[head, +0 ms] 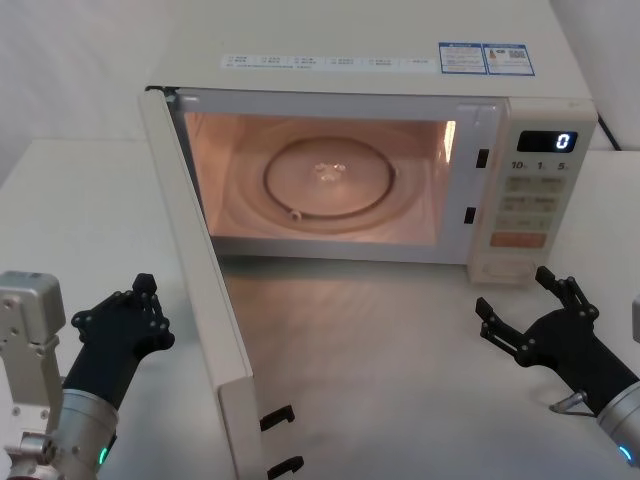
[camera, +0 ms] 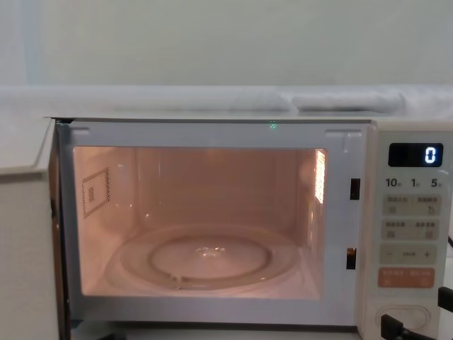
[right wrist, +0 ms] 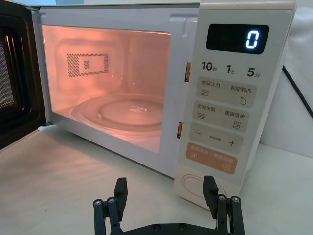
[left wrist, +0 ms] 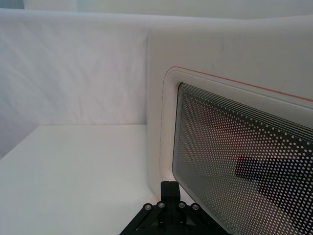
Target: Press the button to open the microwave door with one hand; close the microwave door with the other hand.
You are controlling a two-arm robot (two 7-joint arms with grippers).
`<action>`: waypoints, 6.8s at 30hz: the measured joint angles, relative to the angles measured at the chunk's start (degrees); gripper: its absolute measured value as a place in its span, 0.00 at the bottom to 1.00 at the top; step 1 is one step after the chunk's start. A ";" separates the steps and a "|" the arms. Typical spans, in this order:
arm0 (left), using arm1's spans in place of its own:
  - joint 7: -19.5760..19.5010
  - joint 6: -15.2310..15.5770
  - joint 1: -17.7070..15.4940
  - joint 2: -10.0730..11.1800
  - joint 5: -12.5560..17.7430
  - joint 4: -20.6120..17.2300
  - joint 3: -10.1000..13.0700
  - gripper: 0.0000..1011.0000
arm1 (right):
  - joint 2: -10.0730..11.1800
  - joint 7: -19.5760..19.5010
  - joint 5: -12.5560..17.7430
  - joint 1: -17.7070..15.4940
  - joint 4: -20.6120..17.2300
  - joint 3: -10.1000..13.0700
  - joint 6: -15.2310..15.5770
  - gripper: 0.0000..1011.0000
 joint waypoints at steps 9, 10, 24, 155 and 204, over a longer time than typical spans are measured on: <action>0.00 0.00 0.00 0.00 0.01 0.00 0.00 0.00 | 0.00 0.00 0.00 0.00 0.00 0.00 0.00 0.99; -0.03 0.00 0.06 -0.12 0.05 -0.01 -0.10 0.00 | 0.00 0.00 0.00 0.00 0.00 0.00 0.00 0.99; -6.30 -0.69 6.84 1.05 -2.35 -5.75 -4.81 0.00 | 0.01 0.00 0.00 0.00 0.00 0.00 0.00 0.99; -9.64 11.82 -28.32 -2.83 -2.54 8.82 15.67 0.00 | 0.00 0.01 0.00 0.00 0.00 0.00 0.00 0.99; -9.79 11.77 -29.53 -4.72 -0.09 10.45 15.08 0.00 | 0.00 0.00 0.00 0.00 0.00 0.00 0.00 0.99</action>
